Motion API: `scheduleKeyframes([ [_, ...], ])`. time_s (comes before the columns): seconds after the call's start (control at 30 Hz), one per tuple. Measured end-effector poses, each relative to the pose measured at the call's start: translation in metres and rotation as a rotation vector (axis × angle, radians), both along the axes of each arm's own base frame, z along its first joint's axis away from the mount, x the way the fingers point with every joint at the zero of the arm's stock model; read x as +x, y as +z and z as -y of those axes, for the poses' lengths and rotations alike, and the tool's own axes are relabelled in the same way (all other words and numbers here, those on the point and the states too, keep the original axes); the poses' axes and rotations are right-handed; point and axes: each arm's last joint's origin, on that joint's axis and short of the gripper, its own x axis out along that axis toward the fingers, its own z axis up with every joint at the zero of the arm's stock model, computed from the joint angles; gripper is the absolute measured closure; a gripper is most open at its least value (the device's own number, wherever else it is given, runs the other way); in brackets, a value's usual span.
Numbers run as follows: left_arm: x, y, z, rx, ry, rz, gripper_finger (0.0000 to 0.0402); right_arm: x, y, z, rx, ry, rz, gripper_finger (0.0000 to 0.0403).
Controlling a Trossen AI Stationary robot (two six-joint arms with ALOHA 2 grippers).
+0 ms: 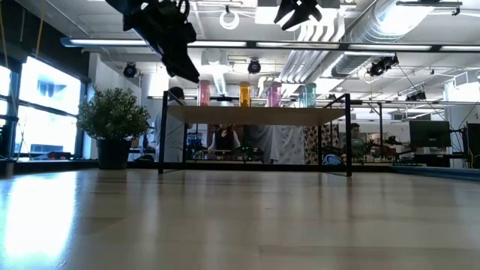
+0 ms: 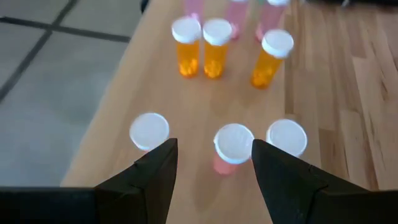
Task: Pick and place medicine bottles onto shelf by color
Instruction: Adjust the pink pill bottles on the shelf
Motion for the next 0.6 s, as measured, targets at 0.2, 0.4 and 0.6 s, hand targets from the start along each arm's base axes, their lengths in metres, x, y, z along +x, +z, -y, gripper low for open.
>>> scheduleKeyframes([
  [0.2,0.004,-0.0029,0.0023,-0.012,-0.015,-0.013,0.0207,0.0,0.0,0.0,0.0,0.0,0.0,0.0208],
  [0.4,0.0069,-0.0048,0.0074,-0.035,-0.029,-0.033,0.0207,-0.0002,-0.0004,-0.0001,0.002,0.0,-0.004,0.0208],
  [0.6,0.0109,-0.006,0.0097,-0.025,-0.029,-0.05,0.0207,-0.0009,-0.0017,-0.0006,0.012,0.0,-0.018,0.0208],
])
